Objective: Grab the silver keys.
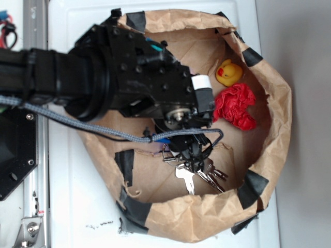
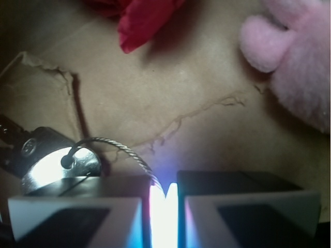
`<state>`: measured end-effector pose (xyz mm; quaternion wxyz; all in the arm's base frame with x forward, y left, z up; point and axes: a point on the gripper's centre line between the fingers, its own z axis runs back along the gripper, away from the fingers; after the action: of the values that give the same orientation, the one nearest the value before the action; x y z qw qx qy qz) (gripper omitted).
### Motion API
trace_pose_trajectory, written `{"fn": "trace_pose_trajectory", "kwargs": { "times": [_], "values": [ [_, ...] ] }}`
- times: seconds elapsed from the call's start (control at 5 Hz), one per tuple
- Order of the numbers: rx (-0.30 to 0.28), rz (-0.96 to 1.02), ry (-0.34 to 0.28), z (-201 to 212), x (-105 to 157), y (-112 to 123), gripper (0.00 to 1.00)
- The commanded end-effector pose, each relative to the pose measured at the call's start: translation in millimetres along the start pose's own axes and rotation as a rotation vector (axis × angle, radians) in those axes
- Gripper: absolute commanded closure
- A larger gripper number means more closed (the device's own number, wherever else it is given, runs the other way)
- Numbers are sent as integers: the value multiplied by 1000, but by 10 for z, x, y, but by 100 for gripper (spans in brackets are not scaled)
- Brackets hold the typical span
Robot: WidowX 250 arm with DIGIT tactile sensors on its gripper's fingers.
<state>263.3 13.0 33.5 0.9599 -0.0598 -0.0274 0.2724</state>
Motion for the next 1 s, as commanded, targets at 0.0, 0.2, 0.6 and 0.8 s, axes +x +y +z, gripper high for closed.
{"fn": "trace_pose_trajectory", "kwargs": {
  "times": [0.0, 0.2, 0.6, 0.8],
  "values": [
    [-36, 26, -55, 214, 192, 19, 100],
    [-33, 38, -65, 294, 238, 27, 100],
    [-176, -50, -35, 1118, 223, 238, 100],
    [-219, -42, -28, 1383, 259, 309, 100]
  ]
}}
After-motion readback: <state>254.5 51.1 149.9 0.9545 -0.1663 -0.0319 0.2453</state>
